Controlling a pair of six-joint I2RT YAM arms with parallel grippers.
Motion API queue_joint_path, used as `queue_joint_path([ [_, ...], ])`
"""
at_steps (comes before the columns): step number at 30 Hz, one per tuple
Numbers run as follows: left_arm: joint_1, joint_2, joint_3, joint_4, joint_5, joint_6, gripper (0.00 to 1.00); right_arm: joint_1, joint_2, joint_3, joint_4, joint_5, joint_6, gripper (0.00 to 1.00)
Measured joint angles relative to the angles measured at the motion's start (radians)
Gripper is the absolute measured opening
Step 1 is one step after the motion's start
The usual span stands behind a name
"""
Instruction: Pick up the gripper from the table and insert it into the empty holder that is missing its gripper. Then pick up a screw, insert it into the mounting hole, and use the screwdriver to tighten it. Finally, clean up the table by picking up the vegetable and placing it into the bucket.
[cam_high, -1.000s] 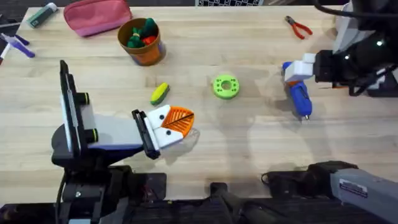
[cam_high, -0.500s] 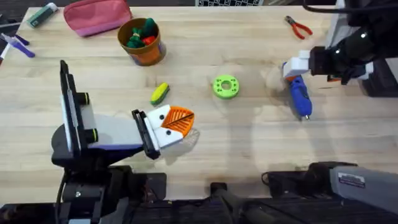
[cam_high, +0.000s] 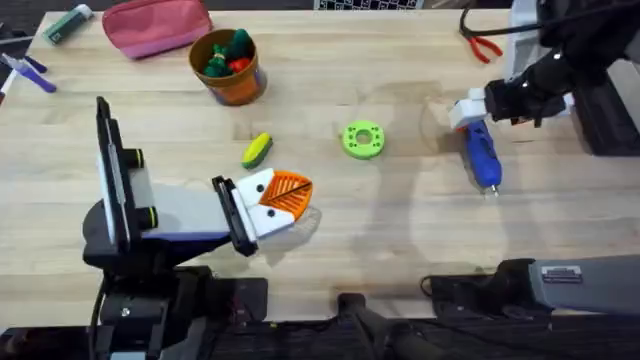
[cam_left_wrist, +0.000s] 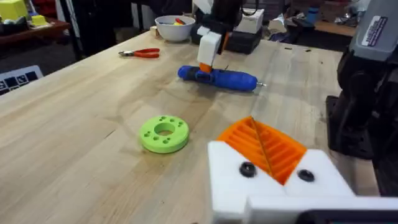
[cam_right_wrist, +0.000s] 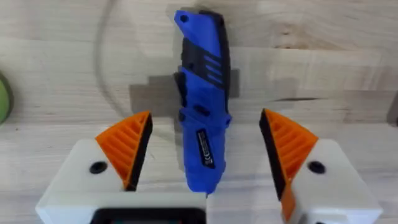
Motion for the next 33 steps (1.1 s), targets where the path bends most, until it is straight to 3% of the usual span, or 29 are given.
queue_joint_path([
  [12, 0.000, 0.000, 0.000, 0.000, 0.000, 0.000, 0.018, 0.000, 0.151, 0.000, 0.066, 0.000, -0.026, 0.992],
  [33, 0.000, 0.000, 0.000, 0.000, 0.000, 0.000, 0.018, -0.037, 0.178, -0.001, 0.100, -0.023, -0.083, 0.939],
])
